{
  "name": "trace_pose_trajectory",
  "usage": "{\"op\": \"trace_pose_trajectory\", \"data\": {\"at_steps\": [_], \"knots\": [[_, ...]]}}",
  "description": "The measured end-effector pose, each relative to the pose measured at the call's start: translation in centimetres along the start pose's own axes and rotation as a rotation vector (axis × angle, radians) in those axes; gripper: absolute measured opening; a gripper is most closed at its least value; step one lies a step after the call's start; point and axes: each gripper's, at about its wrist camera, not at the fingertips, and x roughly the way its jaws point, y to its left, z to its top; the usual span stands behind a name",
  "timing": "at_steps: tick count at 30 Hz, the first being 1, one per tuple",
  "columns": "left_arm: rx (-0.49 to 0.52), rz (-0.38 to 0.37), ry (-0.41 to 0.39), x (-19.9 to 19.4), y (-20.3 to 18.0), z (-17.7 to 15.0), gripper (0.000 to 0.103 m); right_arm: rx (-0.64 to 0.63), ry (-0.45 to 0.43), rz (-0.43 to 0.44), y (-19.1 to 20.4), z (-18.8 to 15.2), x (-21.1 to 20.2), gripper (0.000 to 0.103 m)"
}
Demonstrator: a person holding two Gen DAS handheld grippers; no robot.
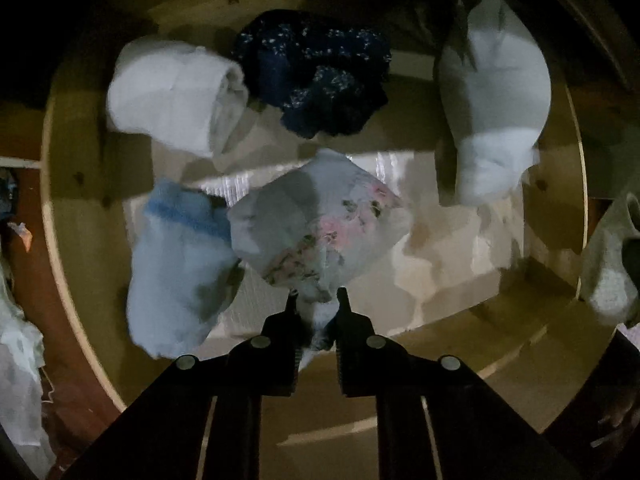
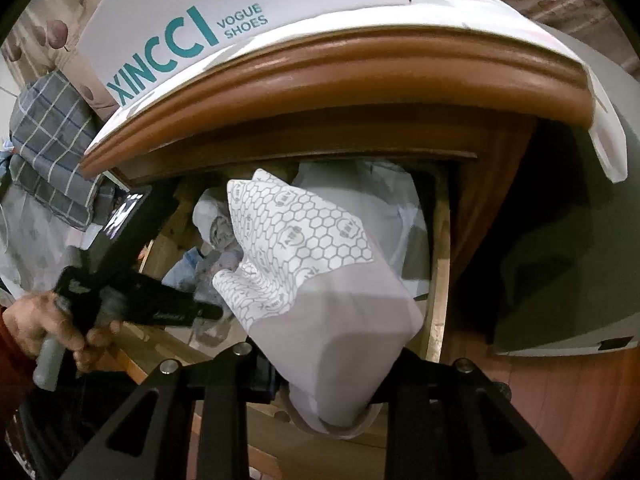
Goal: Take underwear out of drawer
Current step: 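Grasp the white pink-lace garment in the drawer with the left gripper while the right gripper holds the hexagon garment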
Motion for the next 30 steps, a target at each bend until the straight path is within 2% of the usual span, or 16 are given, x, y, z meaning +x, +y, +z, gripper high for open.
{"op": "trace_pose_trajectory", "data": {"at_steps": [1,2,4,7,10,14,16,17,19,22,26,30], "knots": [[0.000,0.004,-0.001,-0.1,0.2,0.1,0.019,-0.002,-0.001,0.001,0.1,0.0,0.0,0.027],[0.002,0.001,-0.002,-0.2,0.3,0.1,0.024,-0.003,-0.001,0.001,0.1,-0.1,0.0,0.027],[-0.021,0.004,-0.012,-1.0,0.9,0.2,0.065,-0.006,0.003,0.002,0.2,-0.2,0.1,0.027],[-0.020,0.016,-0.050,-1.5,1.2,1.2,0.069,-0.004,0.005,0.002,0.0,-0.2,0.1,0.027],[-0.012,0.032,-0.034,-1.2,0.5,2.2,0.069,0.004,0.008,0.001,-0.3,-0.2,0.2,0.027],[-0.037,0.060,0.025,0.3,0.4,4.2,0.064,0.002,0.007,-0.002,-0.2,-0.1,0.2,0.027],[-0.041,0.050,0.045,0.6,0.7,4.8,0.050,0.001,0.008,0.000,-0.1,-0.1,0.2,0.027],[-0.037,0.057,0.047,0.7,0.7,5.1,0.047,0.001,0.009,0.000,-0.1,0.0,0.2,0.027],[-0.027,0.065,0.052,0.8,0.7,5.3,0.031,-0.002,0.011,0.000,0.0,0.0,0.2,0.027],[-0.028,0.056,0.027,0.3,0.9,5.3,0.021,-0.003,0.012,-0.001,0.0,0.0,0.2,0.027],[-0.018,0.074,-0.020,-1.1,0.5,4.3,0.018,-0.008,0.015,-0.002,-0.1,-0.1,0.3,0.027],[-0.009,0.045,-0.105,-3.8,0.6,2.3,0.017,-0.018,0.020,-0.008,-0.1,-0.1,0.6,0.027]]}}
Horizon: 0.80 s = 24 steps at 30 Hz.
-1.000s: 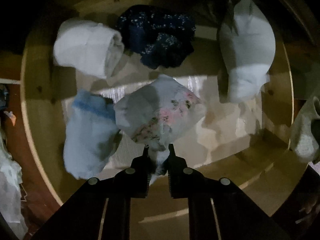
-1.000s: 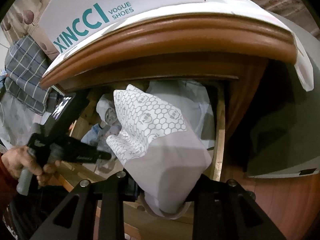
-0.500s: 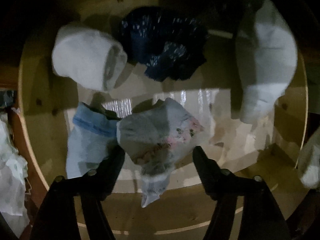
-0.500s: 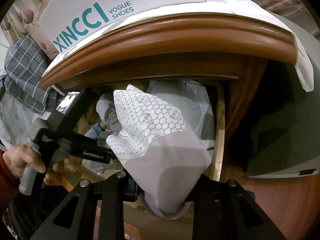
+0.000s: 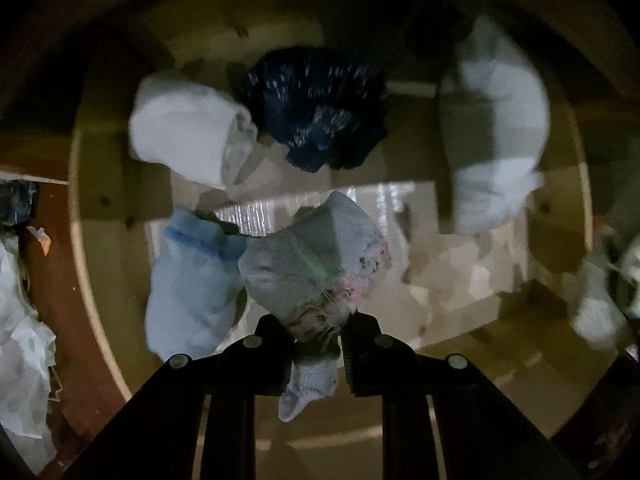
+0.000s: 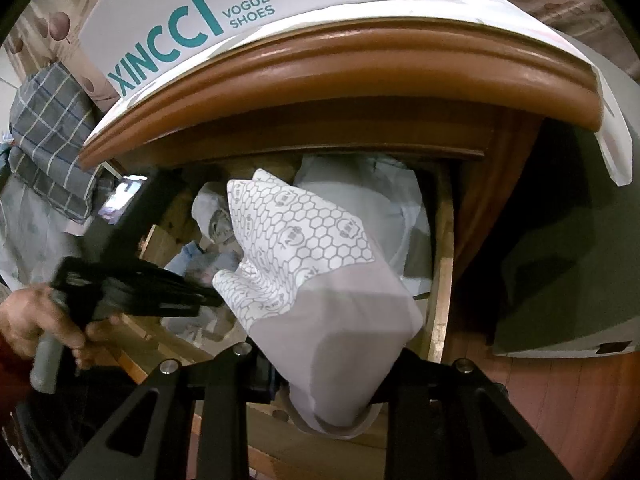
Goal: Take underwear out of drawer
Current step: 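Grasp the white pink-lace garment in the drawer with the left gripper while the right gripper holds the hexagon garment, then carry the white lace garment into the white box and open the left gripper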
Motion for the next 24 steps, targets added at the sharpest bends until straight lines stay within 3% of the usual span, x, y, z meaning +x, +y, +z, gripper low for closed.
{"op": "trace_pose_trajectory", "data": {"at_steps": [7,12,17,24], "knots": [[0.042,0.030,-0.130,-4.5,-2.2,-4.5,0.017,-0.014,0.006,-0.023,0.3,0.0,0.3,0.027],[0.062,0.074,-0.287,-9.5,-2.8,-8.9,0.017,-0.019,0.009,-0.050,0.5,0.0,0.5,0.027],[0.063,0.124,-0.416,-12.7,-3.8,-10.4,0.017,-0.017,0.014,-0.080,0.5,0.0,1.0,0.027],[0.007,0.121,-0.545,-18.7,-2.1,-11.3,0.017,-0.004,0.016,-0.136,0.2,-0.3,1.4,0.027]]}}
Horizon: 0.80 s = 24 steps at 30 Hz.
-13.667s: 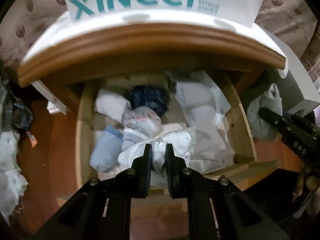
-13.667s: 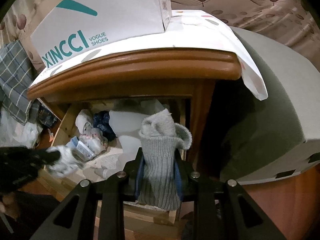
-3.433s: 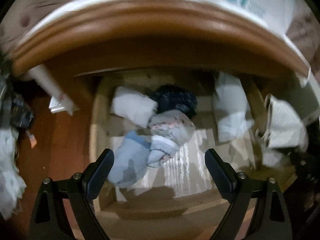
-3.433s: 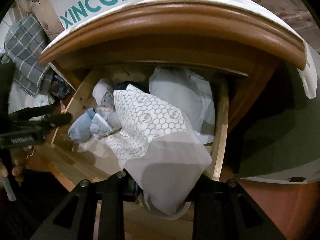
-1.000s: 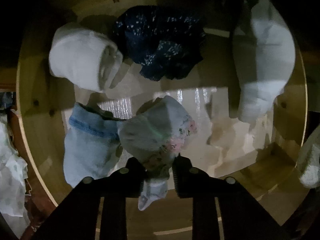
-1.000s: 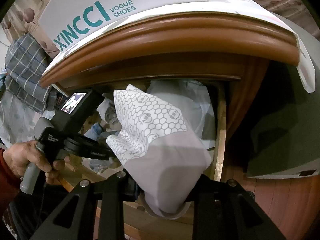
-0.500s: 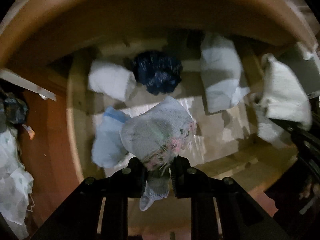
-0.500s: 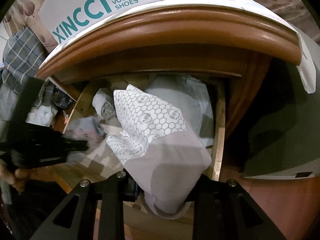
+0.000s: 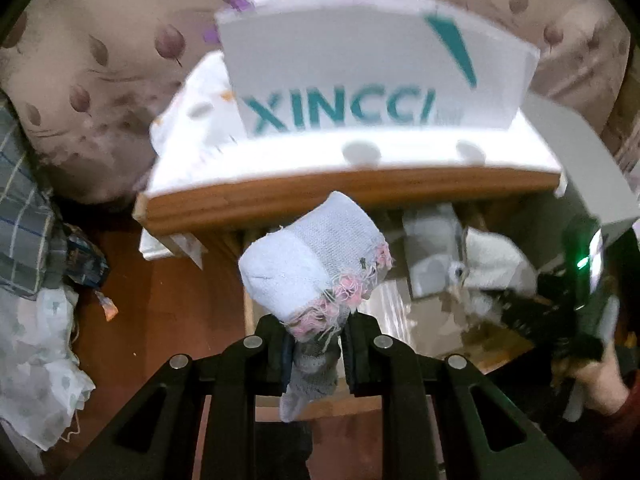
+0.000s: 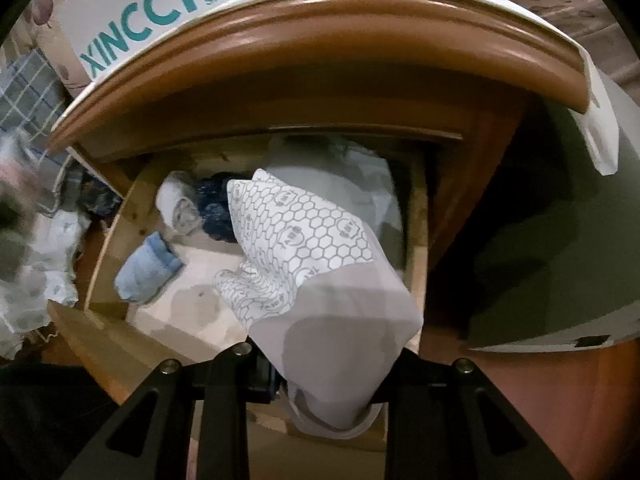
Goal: Take underwear out of drawer
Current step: 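Carry the white lace garment into the white box and open the left gripper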
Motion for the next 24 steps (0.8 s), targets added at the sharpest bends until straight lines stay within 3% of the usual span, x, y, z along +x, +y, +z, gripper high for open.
{"op": "trace_pose_trajectory", "data": {"at_steps": [9,14,19,24], "knots": [[-0.047,0.014,-0.159,-8.1,2.5,6.0,0.017,0.047,0.019,-0.032,-1.3,-0.3,0.6,0.027],[-0.057,0.031,-0.228,-10.4,2.9,10.1,0.018,0.069,0.025,-0.042,-1.8,-0.3,0.8,0.027],[-0.066,0.023,-0.239,-9.9,2.8,15.0,0.018,0.070,0.029,-0.035,-1.7,-0.2,0.8,0.027],[-0.082,0.052,-0.223,-6.7,2.5,19.8,0.018,0.067,0.031,-0.033,-1.6,-0.2,0.8,0.027]]}}
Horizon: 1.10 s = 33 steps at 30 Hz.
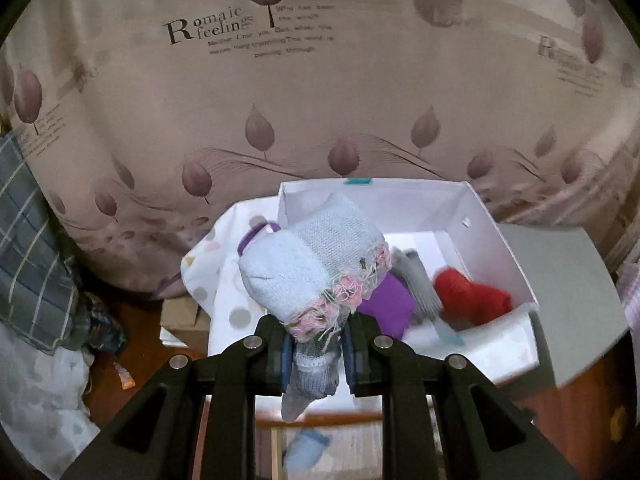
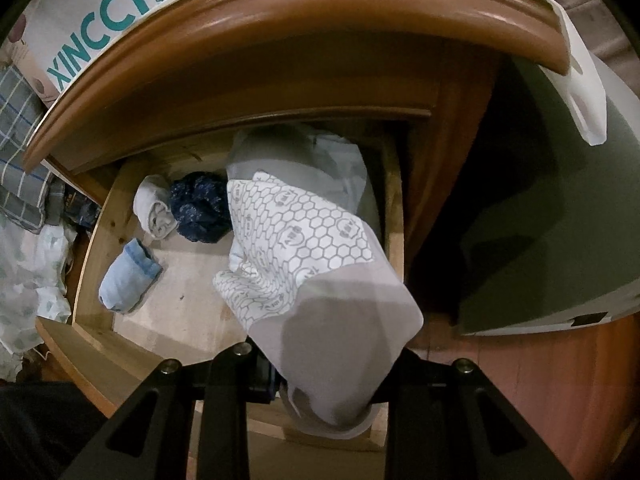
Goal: Take underwear out of drawer
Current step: 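Carry the white lace garment into the white box and open the left gripper, then withdraw the left gripper over the drawer while the right gripper carries the hexagon garment toward the box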
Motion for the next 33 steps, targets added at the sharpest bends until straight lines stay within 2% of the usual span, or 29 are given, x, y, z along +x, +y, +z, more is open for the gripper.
{"op": "trace_pose_trajectory", "data": {"at_steps": [2,4,8,15,16,20,25,30,33], "knots": [[0.043,0.016,0.038,2.3,-0.7,0.9,0.018,0.000,0.007,0.005,0.0,0.0,0.1,0.027],[0.037,0.057,0.070,4.7,-0.9,1.4,0.018,0.008,0.012,0.015,-0.2,0.1,0.2,0.027],[0.024,0.043,0.150,8.9,-1.2,1.6,0.018,0.018,0.010,0.010,-0.6,0.2,0.1,0.027],[0.026,0.056,0.220,12.6,-1.8,0.7,0.020,0.023,0.020,0.025,-0.5,0.2,0.2,0.027],[0.021,0.048,0.225,12.8,-1.8,0.6,0.023,0.021,0.022,0.029,-0.5,0.2,0.3,0.027],[0.004,0.037,0.221,12.8,-1.6,0.4,0.028,0.011,0.020,0.029,-0.4,0.2,0.2,0.027],[0.006,0.036,0.189,11.4,-1.5,0.4,0.056,0.008,0.021,0.029,-0.3,0.2,0.2,0.027],[-0.033,0.018,0.113,8.1,-0.7,-0.2,0.060,0.005,0.017,0.027,-0.3,0.2,0.1,0.027],[-0.057,0.026,0.060,5.2,0.0,-1.5,0.066,0.005,0.014,0.036,-0.3,0.2,0.1,0.027]]}}
